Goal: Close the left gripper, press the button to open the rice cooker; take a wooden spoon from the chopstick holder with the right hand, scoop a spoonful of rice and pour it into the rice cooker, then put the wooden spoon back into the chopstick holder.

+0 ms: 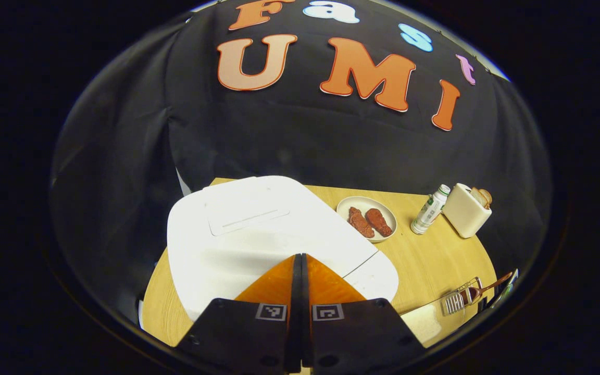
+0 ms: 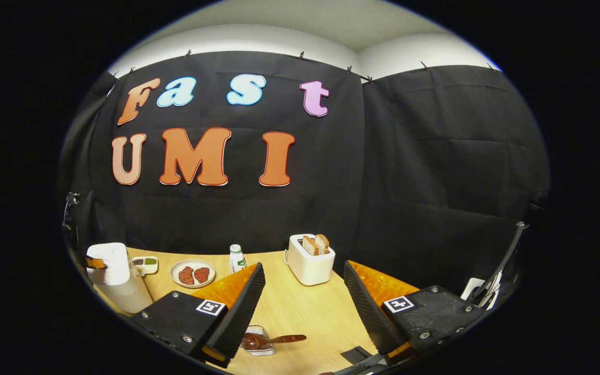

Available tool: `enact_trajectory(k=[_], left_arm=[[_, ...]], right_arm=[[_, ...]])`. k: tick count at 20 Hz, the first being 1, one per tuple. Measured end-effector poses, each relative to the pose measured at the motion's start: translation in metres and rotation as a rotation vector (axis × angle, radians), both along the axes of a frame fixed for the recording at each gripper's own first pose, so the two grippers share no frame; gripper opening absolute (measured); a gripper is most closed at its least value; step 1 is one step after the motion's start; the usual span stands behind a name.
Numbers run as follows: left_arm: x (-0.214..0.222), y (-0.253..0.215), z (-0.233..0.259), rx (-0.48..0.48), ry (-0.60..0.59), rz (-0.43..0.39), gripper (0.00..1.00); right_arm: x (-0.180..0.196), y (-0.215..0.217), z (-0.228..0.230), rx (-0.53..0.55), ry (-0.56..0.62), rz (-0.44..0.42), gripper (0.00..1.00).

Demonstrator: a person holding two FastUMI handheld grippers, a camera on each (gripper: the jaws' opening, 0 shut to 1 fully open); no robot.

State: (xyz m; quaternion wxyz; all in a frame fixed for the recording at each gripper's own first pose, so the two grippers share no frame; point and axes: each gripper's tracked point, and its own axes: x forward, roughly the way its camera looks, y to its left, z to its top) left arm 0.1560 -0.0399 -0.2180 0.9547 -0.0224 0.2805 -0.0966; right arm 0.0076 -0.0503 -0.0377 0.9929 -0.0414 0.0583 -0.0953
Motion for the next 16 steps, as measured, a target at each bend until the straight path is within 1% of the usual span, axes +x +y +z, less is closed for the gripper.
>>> enact_trajectory(k=[3,4,5,7,9,12,15,16], left_arm=[[-0.002,0.001,-0.003,0.026,0.014,-0.015,0.05],[-0.005,0.001,-0.010,0.039,0.038,-0.023,0.05],[-0.003,0.002,-0.005,0.044,0.014,-0.030,0.05],[-0.002,0.000,-0.005,0.053,0.008,-0.039,0.06],[0.000,0.000,0.004,0.063,-0.007,-0.036,0.05],[0.006,0.004,0.050,0.060,-0.111,-0.018,0.05],[0.002,0.016,0.114,0.009,-0.232,0.033,0.05],[0.004,0.016,0.132,-0.011,-0.268,0.038,0.05]], right_arm=[[0.000,0.002,-0.004,0.004,0.014,0.002,0.95],[0.000,0.002,-0.005,0.009,0.015,0.003,0.95],[-0.001,0.003,-0.006,0.014,0.017,0.004,0.95],[-0.004,0.001,-0.008,0.015,0.016,0.003,0.95],[-0.007,0.000,-0.006,0.011,0.014,0.004,0.95],[-0.011,-0.004,0.003,0.011,-0.009,0.001,0.95],[-0.016,-0.007,0.004,0.028,-0.020,0.002,0.95],[-0.018,-0.007,0.004,0.036,-0.021,0.004,0.95]])
